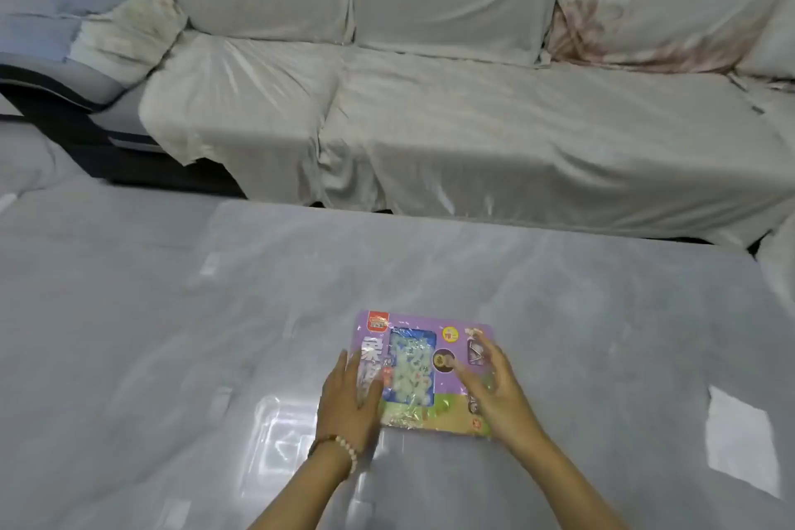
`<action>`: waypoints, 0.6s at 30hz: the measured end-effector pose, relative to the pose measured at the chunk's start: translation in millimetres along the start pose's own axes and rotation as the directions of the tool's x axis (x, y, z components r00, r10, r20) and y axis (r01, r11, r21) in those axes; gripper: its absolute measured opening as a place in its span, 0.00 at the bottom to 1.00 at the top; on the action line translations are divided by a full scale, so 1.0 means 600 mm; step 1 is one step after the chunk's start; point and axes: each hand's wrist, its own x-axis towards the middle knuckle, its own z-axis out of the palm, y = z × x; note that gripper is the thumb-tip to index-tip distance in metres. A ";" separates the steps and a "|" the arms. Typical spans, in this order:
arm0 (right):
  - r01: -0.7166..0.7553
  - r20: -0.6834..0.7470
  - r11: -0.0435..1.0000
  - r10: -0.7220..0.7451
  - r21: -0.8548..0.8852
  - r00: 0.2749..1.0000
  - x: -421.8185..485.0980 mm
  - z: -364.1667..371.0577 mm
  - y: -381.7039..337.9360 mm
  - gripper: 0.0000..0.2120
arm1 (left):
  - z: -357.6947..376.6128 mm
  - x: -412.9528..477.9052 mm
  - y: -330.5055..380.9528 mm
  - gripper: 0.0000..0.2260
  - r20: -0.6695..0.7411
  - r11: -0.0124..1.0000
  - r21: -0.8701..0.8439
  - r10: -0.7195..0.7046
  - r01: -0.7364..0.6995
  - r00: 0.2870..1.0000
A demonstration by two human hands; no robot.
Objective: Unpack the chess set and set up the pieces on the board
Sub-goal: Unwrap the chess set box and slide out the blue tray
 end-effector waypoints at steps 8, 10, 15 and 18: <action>0.213 0.008 0.683 -0.290 -0.698 0.957 0.106 0.026 0.222 0.42 | 0.133 0.147 -0.107 0.37 -0.016 0.752 0.602 0.347 -0.268 0.938; 0.236 -0.016 0.679 -0.343 -0.695 0.939 0.118 0.029 0.246 0.39 | 0.141 0.161 -0.117 0.35 -0.047 0.718 0.632 0.412 -0.292 0.910; 0.251 -0.006 0.662 -0.360 -0.707 0.933 0.115 0.029 0.251 0.33 | 0.151 0.161 -0.131 0.40 -0.082 0.707 0.633 0.465 -0.314 0.882; 0.255 -0.005 0.659 -0.366 -0.707 0.931 0.110 0.030 0.248 0.37 | 0.153 0.159 -0.130 0.41 -0.091 0.704 0.645 0.458 -0.298 0.884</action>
